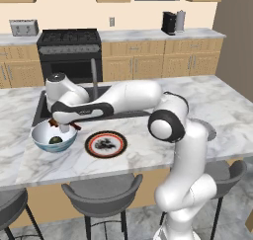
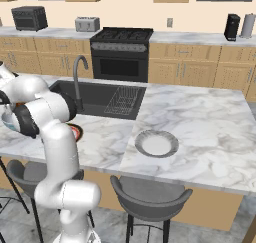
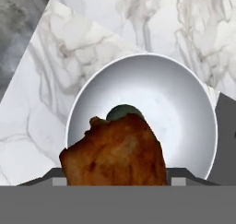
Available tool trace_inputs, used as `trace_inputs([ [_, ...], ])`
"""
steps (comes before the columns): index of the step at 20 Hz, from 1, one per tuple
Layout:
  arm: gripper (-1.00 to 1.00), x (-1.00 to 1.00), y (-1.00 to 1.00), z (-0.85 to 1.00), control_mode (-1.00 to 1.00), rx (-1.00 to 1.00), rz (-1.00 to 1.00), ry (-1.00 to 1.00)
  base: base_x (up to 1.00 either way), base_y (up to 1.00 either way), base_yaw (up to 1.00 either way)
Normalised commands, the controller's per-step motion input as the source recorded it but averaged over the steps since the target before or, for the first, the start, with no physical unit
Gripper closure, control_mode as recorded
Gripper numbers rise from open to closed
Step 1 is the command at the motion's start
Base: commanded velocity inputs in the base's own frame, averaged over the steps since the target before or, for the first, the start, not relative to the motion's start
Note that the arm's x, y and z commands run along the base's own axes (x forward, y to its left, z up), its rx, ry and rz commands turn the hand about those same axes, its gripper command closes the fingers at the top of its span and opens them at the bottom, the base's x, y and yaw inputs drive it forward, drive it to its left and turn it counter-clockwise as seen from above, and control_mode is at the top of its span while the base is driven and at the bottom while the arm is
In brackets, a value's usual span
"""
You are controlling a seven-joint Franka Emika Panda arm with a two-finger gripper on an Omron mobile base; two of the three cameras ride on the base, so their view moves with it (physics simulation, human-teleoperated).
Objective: Pick the chicken drumstick and squash from their plates and place them in the bowl. Then put the bowl in the fridge.
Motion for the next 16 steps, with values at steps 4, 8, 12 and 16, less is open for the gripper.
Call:
trace_inputs([
  [4,1.00,0.17,0.17,-0.24,-1.00,0.01,-0.01,0.00,0.00,0.00,0.00],
  [8,1.00,0.12,0.09,-0.20,-1.00,0.02,0.00,0.00,0.00,0.00,0.00],
  [12,1.00,0.17,0.04,-0.23,-1.00,0.02,0.00,0.04,0.00,0.00,0.00],
  [16,1.00,0.24,0.06,-0.22,-1.00,0.05,0.00,0.01,0.00,0.00,0.00],
])
